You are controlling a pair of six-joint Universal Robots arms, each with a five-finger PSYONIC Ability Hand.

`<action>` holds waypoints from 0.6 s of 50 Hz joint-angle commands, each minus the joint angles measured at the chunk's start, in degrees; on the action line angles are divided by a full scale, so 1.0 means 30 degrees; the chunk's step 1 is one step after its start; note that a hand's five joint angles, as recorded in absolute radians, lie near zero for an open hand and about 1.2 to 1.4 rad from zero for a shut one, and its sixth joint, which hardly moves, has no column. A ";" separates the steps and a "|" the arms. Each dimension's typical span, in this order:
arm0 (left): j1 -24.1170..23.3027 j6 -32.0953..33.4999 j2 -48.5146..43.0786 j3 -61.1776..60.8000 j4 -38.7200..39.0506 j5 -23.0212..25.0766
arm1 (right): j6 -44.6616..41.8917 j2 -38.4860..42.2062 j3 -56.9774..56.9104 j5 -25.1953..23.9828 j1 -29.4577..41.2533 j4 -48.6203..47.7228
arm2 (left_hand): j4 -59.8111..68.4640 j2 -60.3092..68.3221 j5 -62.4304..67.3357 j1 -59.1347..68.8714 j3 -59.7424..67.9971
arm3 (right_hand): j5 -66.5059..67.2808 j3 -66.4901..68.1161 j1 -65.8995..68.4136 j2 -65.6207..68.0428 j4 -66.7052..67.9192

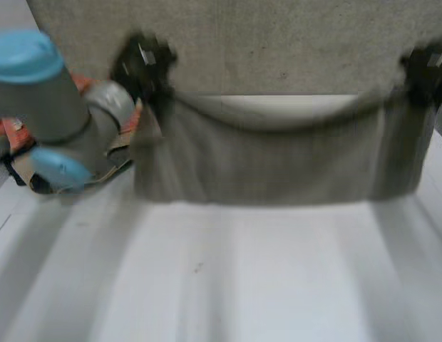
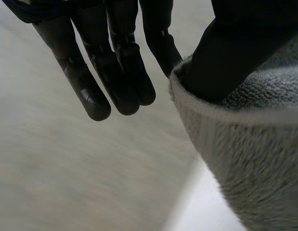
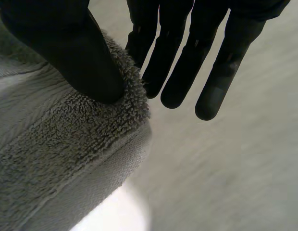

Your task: Fold the laundry.

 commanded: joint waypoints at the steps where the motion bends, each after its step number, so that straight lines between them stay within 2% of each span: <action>1: 0.0805 -0.6771 0.2584 0.2035 0.6572 -0.1590 | 0.6745 -0.2448 -0.1430 0.1829 0.0294 -0.7977 | 0.3697 0.3750 0.4378 0.4454 0.3868 | 0.4490 0.3952 0.5386 0.4138 0.3759; 4: 0.1128 -0.7575 0.3028 0.1859 0.6352 -0.1417 | 0.7224 -0.2392 -0.1693 0.1771 0.0205 -0.9078 | 0.3697 0.3750 0.4378 0.4454 0.3868 | 0.4490 0.3952 0.5386 0.4138 0.3759; 11: 0.1071 -0.7546 0.3028 -0.0010 0.3423 -0.0334 | 0.6698 -0.0784 -0.2369 -0.0012 0.0323 -0.5158 | 0.3697 0.3750 0.4378 0.4454 0.3868 | 0.4490 0.3952 0.5386 0.4138 0.3759; 17: 0.0954 -0.7370 0.2619 -0.2650 0.3215 0.0429 | 0.5674 0.0302 -0.1082 -0.0864 0.0147 -0.4097 | 0.3697 0.3750 0.4378 0.4454 0.3868 | 0.4490 0.3952 0.5386 0.4138 0.3759; 24: 0.0749 -0.5380 0.1682 -0.6750 0.2338 0.0459 | 0.3477 0.1796 0.2052 -0.2416 -0.0292 -0.3102 | 0.3697 0.3750 0.4378 0.4454 0.3868 | 0.4490 0.3952 0.5386 0.4138 0.3759; 30: 0.0280 -0.3417 0.0891 -1.0268 0.1574 0.0547 | 0.0342 0.2998 0.4280 -0.3501 -0.1404 -0.0496 | 0.3697 0.3750 0.4378 0.4454 0.3868 | 0.4490 0.3952 0.5386 0.4138 0.3759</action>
